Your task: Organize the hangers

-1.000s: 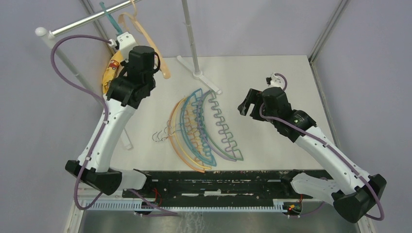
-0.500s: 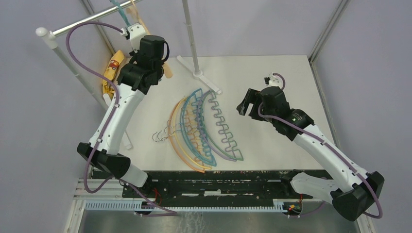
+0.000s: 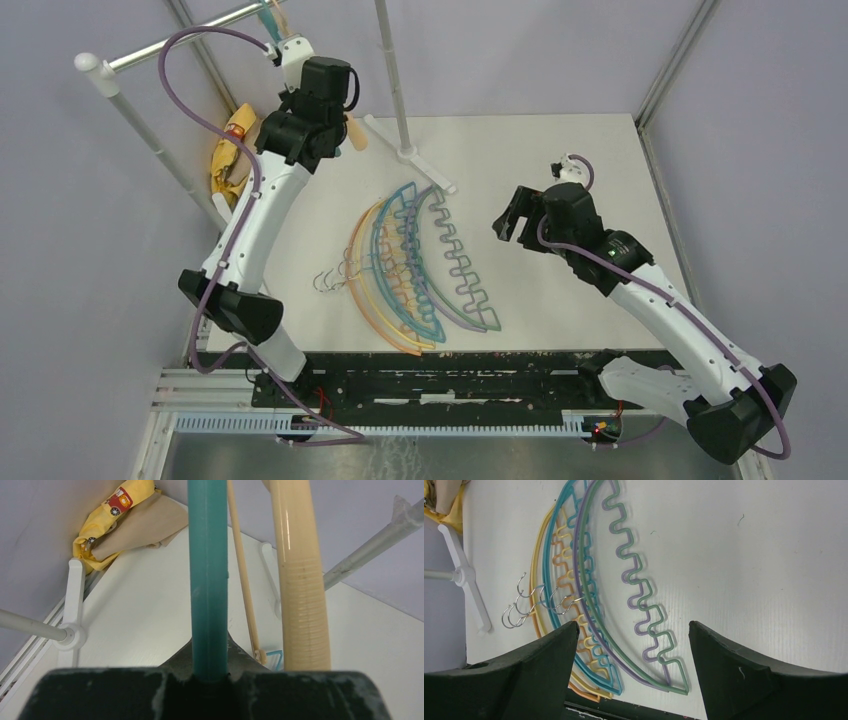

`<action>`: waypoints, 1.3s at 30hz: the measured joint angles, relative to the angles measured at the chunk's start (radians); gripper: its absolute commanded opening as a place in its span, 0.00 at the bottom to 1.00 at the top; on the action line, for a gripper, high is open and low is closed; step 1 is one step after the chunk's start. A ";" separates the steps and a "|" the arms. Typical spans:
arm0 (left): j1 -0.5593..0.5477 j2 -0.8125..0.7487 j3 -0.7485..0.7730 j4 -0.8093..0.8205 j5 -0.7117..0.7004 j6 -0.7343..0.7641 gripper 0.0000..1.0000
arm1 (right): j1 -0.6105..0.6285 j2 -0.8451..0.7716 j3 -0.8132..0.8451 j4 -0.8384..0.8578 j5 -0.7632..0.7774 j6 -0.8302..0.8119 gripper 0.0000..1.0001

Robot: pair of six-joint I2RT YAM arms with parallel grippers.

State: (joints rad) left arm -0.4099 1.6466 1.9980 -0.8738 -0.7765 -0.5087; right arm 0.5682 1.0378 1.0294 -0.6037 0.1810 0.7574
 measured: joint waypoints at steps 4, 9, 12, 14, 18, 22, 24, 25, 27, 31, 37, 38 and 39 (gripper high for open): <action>0.003 0.030 0.038 -0.015 0.003 0.005 0.03 | -0.003 -0.001 -0.004 -0.003 0.000 -0.001 0.89; 0.018 0.060 0.099 -0.038 0.025 0.006 0.03 | -0.008 -0.002 -0.007 -0.004 0.000 -0.004 0.89; 0.029 0.079 0.106 -0.049 0.032 0.006 0.03 | -0.010 -0.005 -0.009 -0.004 0.000 -0.005 0.89; 0.039 0.095 0.107 -0.059 0.049 0.006 0.03 | -0.013 -0.007 -0.009 -0.008 0.000 -0.009 0.89; 0.063 0.121 0.113 -0.043 0.065 0.006 0.03 | -0.021 -0.010 -0.009 -0.019 0.000 -0.022 0.89; 0.073 0.122 0.120 -0.044 0.090 0.006 0.03 | -0.027 -0.010 -0.009 -0.030 0.002 -0.027 0.89; 0.073 0.127 0.128 -0.044 0.105 0.006 0.03 | -0.028 -0.010 -0.009 -0.034 0.002 -0.026 0.89; 0.072 0.131 0.134 -0.043 0.115 0.006 0.03 | -0.028 -0.010 -0.009 -0.034 0.002 -0.026 0.89; 0.067 0.142 0.148 -0.041 0.130 0.006 0.03 | -0.030 -0.010 -0.009 -0.034 0.002 -0.026 0.89; 0.045 0.176 0.173 -0.024 0.132 0.006 0.03 | -0.030 -0.009 -0.009 -0.033 0.001 -0.026 0.89; 0.003 0.220 0.206 0.014 0.133 0.012 0.03 | -0.038 -0.008 -0.009 -0.033 0.001 -0.026 0.90; -0.005 0.233 0.228 0.010 0.134 0.015 0.03 | -0.040 -0.007 -0.009 -0.032 0.001 -0.027 0.90; -0.014 0.253 0.257 0.005 0.136 0.019 0.03 | -0.041 -0.005 -0.009 -0.032 0.001 -0.027 0.90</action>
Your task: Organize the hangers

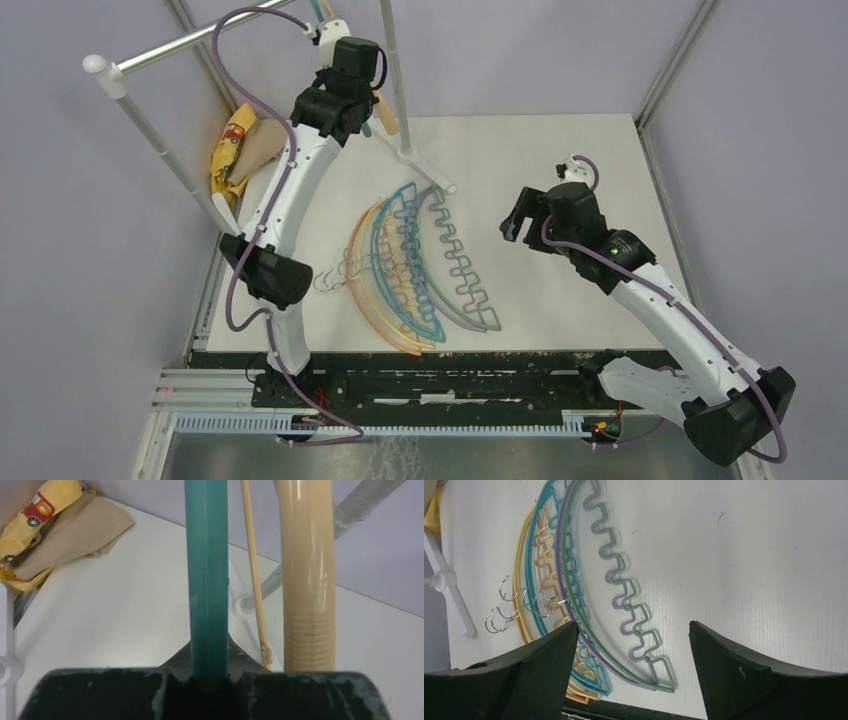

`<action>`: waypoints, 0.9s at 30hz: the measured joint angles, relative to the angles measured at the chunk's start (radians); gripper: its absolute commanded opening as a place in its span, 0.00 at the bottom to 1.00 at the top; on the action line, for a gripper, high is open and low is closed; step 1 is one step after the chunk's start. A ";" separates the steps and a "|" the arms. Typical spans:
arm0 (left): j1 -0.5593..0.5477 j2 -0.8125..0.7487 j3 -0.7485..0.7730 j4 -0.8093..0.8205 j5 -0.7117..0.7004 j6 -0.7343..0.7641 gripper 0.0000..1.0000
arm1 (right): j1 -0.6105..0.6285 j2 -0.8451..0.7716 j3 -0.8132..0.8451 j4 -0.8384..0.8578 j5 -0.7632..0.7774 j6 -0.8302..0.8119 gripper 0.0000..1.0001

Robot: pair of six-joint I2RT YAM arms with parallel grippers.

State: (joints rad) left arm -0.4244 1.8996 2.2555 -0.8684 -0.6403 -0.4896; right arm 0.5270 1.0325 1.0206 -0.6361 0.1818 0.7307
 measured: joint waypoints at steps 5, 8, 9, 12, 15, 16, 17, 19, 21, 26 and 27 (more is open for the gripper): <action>-0.023 0.108 0.146 -0.013 0.019 0.016 0.03 | -0.009 0.012 -0.002 0.006 -0.002 -0.002 0.90; -0.025 0.135 0.177 -0.013 0.020 0.034 0.03 | -0.016 0.016 -0.004 0.010 -0.003 -0.003 0.90; -0.025 0.138 0.180 -0.012 0.021 0.038 0.03 | -0.019 0.019 -0.004 0.011 -0.005 -0.003 0.90; -0.025 0.152 0.194 -0.010 0.025 0.051 0.03 | -0.024 0.027 -0.004 0.017 -0.008 -0.003 0.91; -0.027 0.168 0.205 0.005 0.023 0.068 0.10 | -0.027 0.033 -0.004 0.022 -0.010 -0.003 0.91; -0.028 0.171 0.206 0.012 0.021 0.072 0.13 | -0.029 0.033 -0.004 0.023 -0.013 -0.003 0.92; -0.030 0.175 0.206 0.017 0.018 0.079 0.15 | -0.030 0.033 -0.004 0.024 -0.015 -0.003 0.92; -0.032 0.177 0.206 0.025 0.016 0.087 0.24 | -0.031 0.034 -0.004 0.029 -0.018 -0.003 0.94; -0.034 0.177 0.206 0.027 0.018 0.100 0.40 | -0.032 0.034 -0.004 0.033 -0.022 -0.003 0.98; -0.042 0.169 0.170 0.018 0.067 0.138 0.68 | -0.032 0.034 -0.016 0.039 -0.028 -0.003 1.00; -0.043 0.162 0.153 0.018 0.074 0.143 0.76 | -0.032 0.034 -0.019 0.038 -0.029 -0.003 1.00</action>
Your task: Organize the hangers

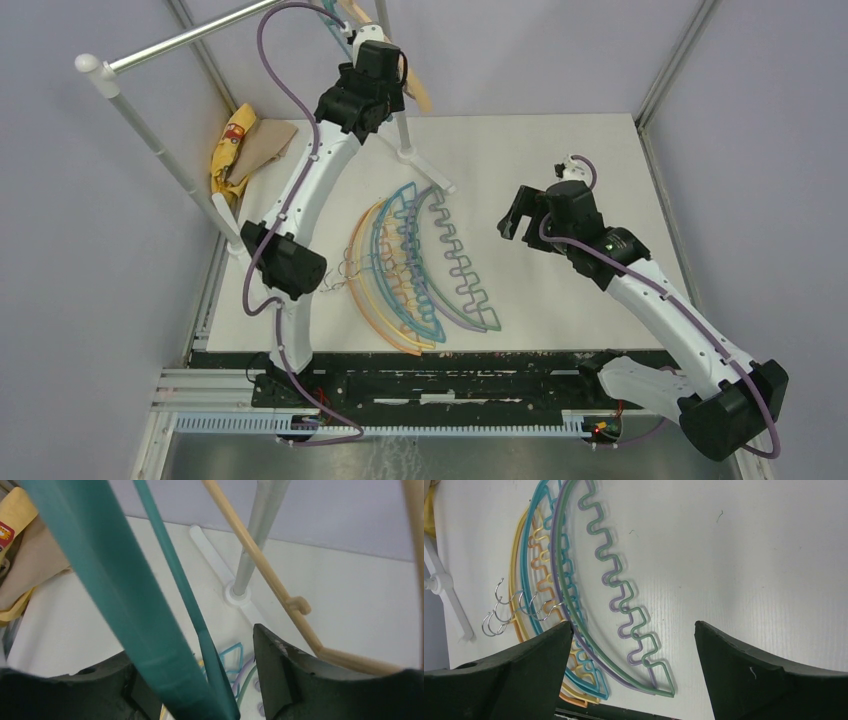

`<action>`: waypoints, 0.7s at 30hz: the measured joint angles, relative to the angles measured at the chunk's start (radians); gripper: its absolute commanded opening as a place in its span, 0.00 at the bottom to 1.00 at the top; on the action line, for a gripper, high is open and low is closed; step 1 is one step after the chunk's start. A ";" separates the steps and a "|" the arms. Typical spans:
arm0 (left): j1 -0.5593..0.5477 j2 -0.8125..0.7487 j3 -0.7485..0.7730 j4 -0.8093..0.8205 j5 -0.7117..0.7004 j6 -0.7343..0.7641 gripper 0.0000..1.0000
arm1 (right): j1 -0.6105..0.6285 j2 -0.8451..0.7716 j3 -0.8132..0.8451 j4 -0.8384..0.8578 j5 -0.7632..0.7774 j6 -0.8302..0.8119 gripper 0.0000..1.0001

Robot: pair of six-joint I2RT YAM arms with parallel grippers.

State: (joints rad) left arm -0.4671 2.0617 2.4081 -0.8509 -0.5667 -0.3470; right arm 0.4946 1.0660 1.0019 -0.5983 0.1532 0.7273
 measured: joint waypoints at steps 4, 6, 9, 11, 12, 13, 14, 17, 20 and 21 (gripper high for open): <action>-0.002 -0.053 -0.077 0.000 0.035 0.023 0.99 | 0.000 -0.004 -0.002 -0.001 -0.005 -0.004 1.00; -0.002 -0.107 -0.134 0.009 0.055 0.027 0.99 | 0.000 -0.007 -0.002 -0.002 -0.008 -0.012 1.00; -0.002 -0.221 -0.243 0.037 0.093 0.027 0.99 | 0.000 -0.008 -0.002 -0.003 -0.018 -0.021 1.00; -0.002 -0.320 -0.342 0.067 0.130 0.027 0.99 | 0.000 -0.010 -0.003 -0.005 -0.020 -0.027 1.00; -0.002 -0.380 -0.406 0.089 0.151 0.027 0.99 | 0.000 -0.011 -0.004 -0.003 -0.021 -0.031 1.00; -0.002 -0.433 -0.461 0.104 0.166 0.027 0.99 | 0.000 -0.013 -0.007 -0.003 -0.023 -0.038 1.00; -0.002 -0.498 -0.537 0.135 0.185 0.027 0.99 | 0.000 -0.013 -0.011 -0.002 -0.024 -0.043 1.00; -0.002 -0.701 -0.783 0.208 0.232 0.026 0.99 | 0.000 -0.010 -0.025 0.000 -0.031 -0.064 1.00; -0.002 -0.873 -1.001 0.250 0.267 0.025 0.99 | 0.000 0.014 -0.034 0.002 -0.049 -0.079 1.00; -0.002 -0.909 -1.046 0.257 0.280 0.025 0.99 | 0.000 0.025 -0.037 0.006 -0.057 -0.082 1.00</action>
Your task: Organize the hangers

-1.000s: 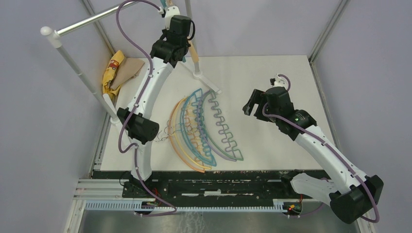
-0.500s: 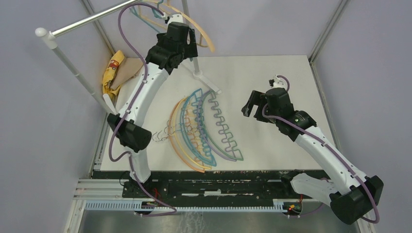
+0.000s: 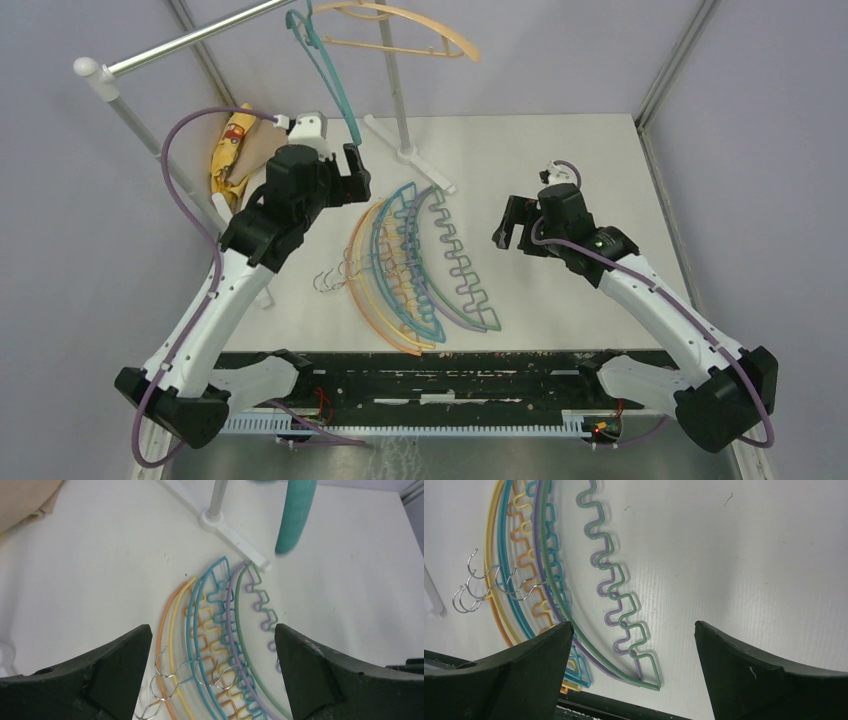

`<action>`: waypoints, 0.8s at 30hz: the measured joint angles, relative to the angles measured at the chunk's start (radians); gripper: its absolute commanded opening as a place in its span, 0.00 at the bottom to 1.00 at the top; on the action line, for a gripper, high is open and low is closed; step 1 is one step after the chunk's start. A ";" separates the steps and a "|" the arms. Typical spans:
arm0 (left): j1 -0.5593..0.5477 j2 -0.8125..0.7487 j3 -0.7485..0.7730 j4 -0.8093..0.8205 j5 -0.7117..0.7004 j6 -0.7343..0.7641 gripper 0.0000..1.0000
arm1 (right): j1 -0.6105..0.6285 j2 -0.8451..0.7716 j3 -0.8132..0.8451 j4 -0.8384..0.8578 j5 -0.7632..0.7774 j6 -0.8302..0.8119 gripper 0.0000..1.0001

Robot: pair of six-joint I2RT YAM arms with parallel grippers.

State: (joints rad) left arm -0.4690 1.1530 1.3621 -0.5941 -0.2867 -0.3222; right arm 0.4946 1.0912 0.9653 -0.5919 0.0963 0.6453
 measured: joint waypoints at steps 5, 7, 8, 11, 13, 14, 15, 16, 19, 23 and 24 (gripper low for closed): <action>0.000 -0.119 -0.170 0.023 0.050 -0.003 0.99 | 0.001 0.071 -0.015 0.034 -0.057 -0.010 0.93; 0.000 -0.150 -0.219 0.028 0.060 -0.014 0.99 | 0.005 0.107 -0.014 0.059 -0.077 -0.015 0.91; 0.000 -0.165 -0.243 0.028 0.063 -0.020 0.99 | 0.011 0.131 -0.014 0.071 -0.088 -0.017 0.90; 0.000 -0.194 -0.296 0.028 0.074 -0.033 0.99 | 0.034 0.207 -0.010 0.099 -0.108 -0.024 0.86; 0.000 -0.209 -0.330 0.029 0.080 -0.037 0.99 | 0.064 0.261 0.004 0.112 -0.118 -0.031 0.84; 0.000 -0.219 -0.349 0.029 0.080 -0.041 0.99 | 0.083 0.288 0.019 0.113 -0.121 -0.035 0.82; 0.000 -0.227 -0.366 0.029 0.080 -0.048 0.99 | 0.106 0.318 0.040 0.114 -0.122 -0.040 0.79; 0.000 -0.238 -0.388 0.029 0.080 -0.056 0.99 | 0.132 0.354 0.067 0.119 -0.125 -0.045 0.76; 0.000 -0.259 -0.439 0.027 0.080 -0.080 0.99 | 0.197 0.454 0.140 0.169 -0.154 -0.055 0.69; 0.000 -0.269 -0.487 0.028 0.082 -0.101 1.00 | 0.223 0.534 0.181 0.222 -0.188 -0.049 0.66; 0.000 -0.272 -0.495 0.028 0.082 -0.104 1.00 | 0.222 0.552 0.188 0.232 -0.192 -0.049 0.62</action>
State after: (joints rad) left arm -0.4690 0.8814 0.8673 -0.5659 -0.2043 -0.4259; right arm 0.7170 1.6432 1.1530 -0.3599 -0.0952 0.5964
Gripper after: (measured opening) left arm 0.993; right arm 0.682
